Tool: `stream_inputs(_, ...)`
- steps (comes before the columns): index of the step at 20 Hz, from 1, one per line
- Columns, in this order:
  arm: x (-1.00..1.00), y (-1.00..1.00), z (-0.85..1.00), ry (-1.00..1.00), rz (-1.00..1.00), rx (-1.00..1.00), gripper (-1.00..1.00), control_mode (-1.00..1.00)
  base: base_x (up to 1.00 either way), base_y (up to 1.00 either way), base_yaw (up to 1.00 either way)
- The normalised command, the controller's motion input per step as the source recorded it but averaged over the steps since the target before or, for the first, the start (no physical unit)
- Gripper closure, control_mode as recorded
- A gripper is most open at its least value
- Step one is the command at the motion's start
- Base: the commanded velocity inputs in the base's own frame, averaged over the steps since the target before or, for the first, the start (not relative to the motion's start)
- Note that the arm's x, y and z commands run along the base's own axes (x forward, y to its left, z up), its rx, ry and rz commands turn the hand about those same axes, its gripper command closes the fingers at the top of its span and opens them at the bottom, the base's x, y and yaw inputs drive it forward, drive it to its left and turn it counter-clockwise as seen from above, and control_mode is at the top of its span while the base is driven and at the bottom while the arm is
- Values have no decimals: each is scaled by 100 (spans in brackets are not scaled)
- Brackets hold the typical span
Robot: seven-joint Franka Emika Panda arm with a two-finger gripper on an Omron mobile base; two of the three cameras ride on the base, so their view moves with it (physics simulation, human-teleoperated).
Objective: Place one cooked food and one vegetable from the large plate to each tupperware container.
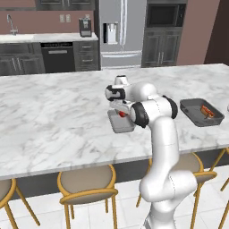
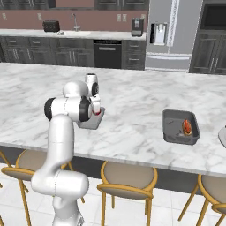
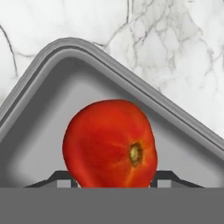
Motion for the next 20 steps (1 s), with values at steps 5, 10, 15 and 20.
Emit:
stream_inputs(5, 0, 0, 0, 0, 0, 0, -100, -100, 0, 0, 0)
stream_inputs(10, -27, -3, 0, -2, 0, 0, -100, -100, 0, 0, 0)
stream_inputs(15, -100, -37, 1, -36, 10, 3, -100, -100, 0, 0, 0)
stream_inputs(20, -100, -27, 18, -39, 17, 2, -100, -100, 0, 0, 0)
